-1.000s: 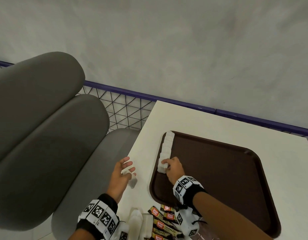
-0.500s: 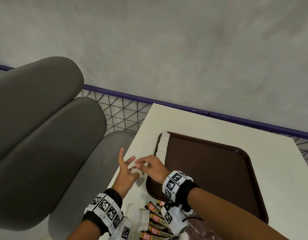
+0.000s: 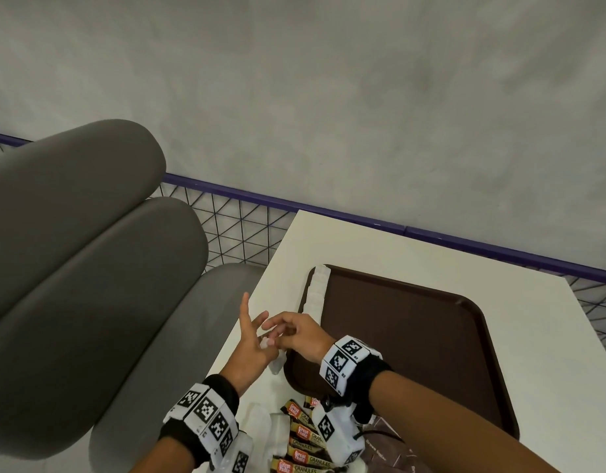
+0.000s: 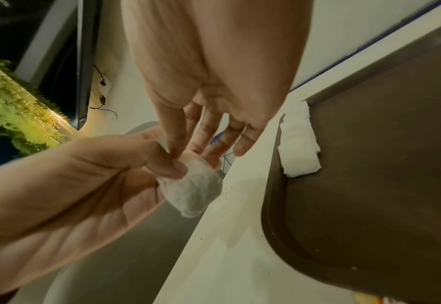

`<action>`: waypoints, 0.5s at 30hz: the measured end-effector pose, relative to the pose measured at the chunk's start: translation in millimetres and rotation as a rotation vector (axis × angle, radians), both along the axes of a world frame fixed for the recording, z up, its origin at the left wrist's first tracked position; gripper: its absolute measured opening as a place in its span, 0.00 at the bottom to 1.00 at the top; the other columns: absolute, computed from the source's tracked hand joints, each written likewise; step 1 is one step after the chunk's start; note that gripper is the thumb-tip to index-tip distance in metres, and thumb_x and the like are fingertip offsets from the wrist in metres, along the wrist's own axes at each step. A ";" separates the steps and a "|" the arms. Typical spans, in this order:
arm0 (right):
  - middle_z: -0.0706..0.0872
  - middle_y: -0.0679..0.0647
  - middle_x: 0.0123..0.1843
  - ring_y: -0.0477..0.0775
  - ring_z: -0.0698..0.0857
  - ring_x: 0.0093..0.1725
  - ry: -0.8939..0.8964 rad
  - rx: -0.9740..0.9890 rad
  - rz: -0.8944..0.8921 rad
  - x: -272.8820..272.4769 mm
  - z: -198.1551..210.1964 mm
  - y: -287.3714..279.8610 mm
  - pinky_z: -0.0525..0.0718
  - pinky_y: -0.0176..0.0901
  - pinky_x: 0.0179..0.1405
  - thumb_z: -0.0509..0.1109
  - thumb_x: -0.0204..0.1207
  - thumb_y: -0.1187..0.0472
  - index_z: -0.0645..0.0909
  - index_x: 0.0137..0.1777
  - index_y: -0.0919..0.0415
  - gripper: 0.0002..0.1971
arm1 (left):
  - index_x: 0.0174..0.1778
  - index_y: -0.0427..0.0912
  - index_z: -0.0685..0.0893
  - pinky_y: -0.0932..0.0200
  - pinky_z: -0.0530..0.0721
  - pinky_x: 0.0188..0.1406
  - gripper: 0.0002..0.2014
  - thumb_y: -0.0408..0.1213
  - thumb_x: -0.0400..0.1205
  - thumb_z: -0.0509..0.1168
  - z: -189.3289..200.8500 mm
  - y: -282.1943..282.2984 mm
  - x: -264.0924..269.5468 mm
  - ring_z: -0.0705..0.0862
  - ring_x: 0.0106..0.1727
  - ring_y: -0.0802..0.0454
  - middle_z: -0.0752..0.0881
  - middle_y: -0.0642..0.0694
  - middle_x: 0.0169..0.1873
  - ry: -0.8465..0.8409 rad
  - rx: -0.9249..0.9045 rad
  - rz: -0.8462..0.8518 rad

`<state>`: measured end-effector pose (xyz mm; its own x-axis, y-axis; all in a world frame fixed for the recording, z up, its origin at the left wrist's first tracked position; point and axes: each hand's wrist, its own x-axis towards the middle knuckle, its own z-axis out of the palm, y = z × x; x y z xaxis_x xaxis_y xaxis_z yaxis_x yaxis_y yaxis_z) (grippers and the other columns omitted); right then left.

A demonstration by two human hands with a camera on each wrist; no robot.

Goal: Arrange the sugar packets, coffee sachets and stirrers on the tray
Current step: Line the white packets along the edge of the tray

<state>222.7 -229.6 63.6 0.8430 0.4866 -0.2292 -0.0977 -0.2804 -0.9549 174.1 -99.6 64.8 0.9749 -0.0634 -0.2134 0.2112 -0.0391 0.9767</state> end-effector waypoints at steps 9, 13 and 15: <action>0.78 0.50 0.36 0.42 0.78 0.37 0.006 0.143 -0.248 7.7 4.6 -6.1 0.77 0.24 0.33 0.70 0.70 0.77 0.75 0.39 0.57 0.14 | 0.54 0.41 0.77 0.58 0.86 0.45 0.06 0.29 0.82 0.62 -12.8 4.8 11.5 0.85 0.52 0.46 0.83 0.36 0.57 0.134 0.019 0.037; 0.79 0.52 0.38 0.48 0.79 0.39 0.039 0.176 -0.315 8.7 -0.8 -14.5 0.81 0.40 0.42 0.72 0.70 0.74 0.71 0.37 0.58 0.14 | 0.48 0.34 0.80 0.60 0.88 0.35 0.04 0.31 0.82 0.64 -16.7 5.9 15.0 0.86 0.40 0.46 0.85 0.31 0.48 0.121 0.047 0.092; 0.79 0.54 0.41 0.49 0.80 0.38 0.059 0.178 -0.290 6.7 -3.8 -19.7 0.84 0.38 0.36 0.72 0.71 0.73 0.73 0.38 0.59 0.12 | 0.50 0.35 0.80 0.60 0.87 0.34 0.03 0.30 0.82 0.64 -17.3 4.6 16.1 0.85 0.41 0.44 0.85 0.32 0.47 0.114 0.051 0.111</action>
